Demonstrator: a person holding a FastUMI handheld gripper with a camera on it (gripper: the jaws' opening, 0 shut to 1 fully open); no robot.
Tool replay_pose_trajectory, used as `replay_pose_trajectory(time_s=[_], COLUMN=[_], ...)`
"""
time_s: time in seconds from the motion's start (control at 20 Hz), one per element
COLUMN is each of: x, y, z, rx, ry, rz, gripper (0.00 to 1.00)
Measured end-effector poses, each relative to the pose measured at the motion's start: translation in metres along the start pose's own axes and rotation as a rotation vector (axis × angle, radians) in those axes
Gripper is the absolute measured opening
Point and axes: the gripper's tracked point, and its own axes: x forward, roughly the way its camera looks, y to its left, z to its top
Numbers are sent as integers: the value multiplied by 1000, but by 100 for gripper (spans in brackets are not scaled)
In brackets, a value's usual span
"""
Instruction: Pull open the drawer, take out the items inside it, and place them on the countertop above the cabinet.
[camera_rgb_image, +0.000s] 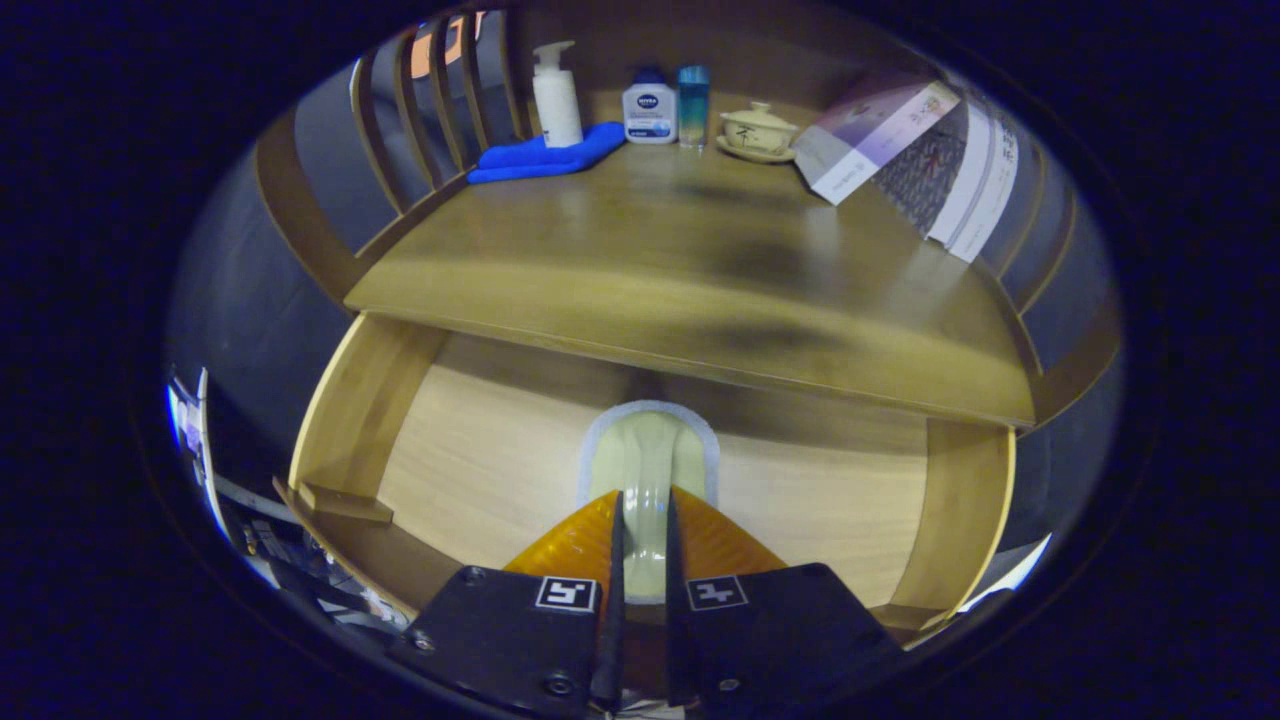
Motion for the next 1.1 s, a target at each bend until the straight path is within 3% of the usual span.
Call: replay_pose_trajectory(time_s=[0.6, 1.1], x=[-80, -72], y=[-31, -62], z=[50, 134], rx=[2, 46], ry=[-140, -142], rz=[-44, -119], gripper=[19, 19])
